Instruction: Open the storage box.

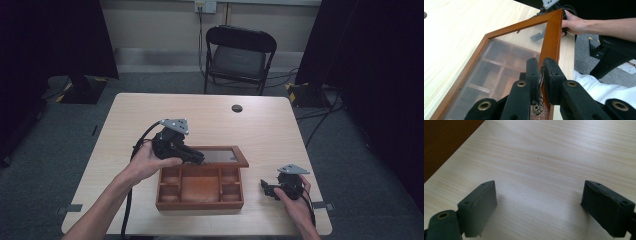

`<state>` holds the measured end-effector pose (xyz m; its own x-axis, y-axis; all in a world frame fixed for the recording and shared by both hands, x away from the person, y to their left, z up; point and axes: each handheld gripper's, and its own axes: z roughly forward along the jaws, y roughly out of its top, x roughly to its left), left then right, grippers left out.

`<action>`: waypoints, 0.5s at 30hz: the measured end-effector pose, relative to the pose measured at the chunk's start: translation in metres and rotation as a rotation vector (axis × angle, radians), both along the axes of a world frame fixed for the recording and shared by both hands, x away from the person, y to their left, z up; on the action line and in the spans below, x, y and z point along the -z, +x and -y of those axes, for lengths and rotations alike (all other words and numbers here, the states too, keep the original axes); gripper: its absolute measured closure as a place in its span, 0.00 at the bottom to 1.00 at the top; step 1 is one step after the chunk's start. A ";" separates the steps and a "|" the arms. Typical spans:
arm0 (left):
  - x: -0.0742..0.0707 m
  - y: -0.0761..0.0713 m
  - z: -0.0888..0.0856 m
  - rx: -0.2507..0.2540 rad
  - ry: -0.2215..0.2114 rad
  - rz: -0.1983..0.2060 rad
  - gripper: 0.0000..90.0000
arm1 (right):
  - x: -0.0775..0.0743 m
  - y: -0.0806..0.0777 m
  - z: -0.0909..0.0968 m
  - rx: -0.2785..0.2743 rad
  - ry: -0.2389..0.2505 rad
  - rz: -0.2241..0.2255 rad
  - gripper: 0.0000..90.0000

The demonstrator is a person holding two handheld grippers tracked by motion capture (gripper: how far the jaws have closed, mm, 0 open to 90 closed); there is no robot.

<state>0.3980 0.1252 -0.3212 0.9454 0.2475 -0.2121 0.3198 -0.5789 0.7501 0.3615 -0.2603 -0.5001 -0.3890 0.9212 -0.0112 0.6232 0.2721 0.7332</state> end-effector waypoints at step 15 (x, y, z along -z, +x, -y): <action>-0.005 0.006 -0.001 0.001 -0.003 0.010 0.92 | 0.000 0.000 0.000 0.000 0.000 0.000 0.13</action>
